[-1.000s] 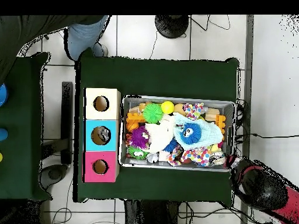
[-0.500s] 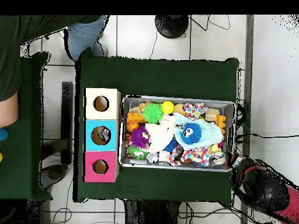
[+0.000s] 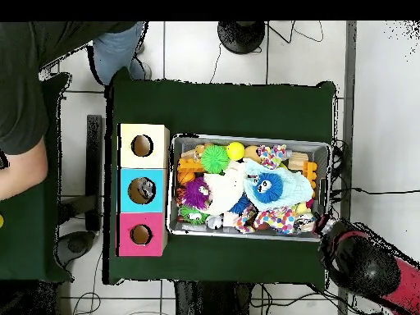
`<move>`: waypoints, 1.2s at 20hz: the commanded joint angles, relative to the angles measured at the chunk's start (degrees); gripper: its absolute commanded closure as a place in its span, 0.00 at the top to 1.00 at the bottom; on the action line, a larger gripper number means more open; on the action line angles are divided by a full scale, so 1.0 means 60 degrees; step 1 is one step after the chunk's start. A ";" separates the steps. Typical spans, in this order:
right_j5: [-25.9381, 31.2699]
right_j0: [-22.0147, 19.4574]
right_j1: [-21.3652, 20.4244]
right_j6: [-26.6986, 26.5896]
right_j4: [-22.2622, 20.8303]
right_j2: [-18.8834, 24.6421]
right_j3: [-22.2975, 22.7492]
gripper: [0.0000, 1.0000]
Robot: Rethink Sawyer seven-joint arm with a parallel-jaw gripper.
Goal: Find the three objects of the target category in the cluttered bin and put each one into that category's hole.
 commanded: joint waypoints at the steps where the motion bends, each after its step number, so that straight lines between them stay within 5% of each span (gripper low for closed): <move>1: -0.0035 0.0320 0.0135 0.0431 -0.0600 -0.0262 0.0535 1.00; 12: -0.1478 0.0640 0.1011 0.1362 -0.0554 -0.0971 0.0694 1.00; 24: -0.2287 0.0690 0.1843 0.0993 -0.0411 -0.1232 0.0491 1.00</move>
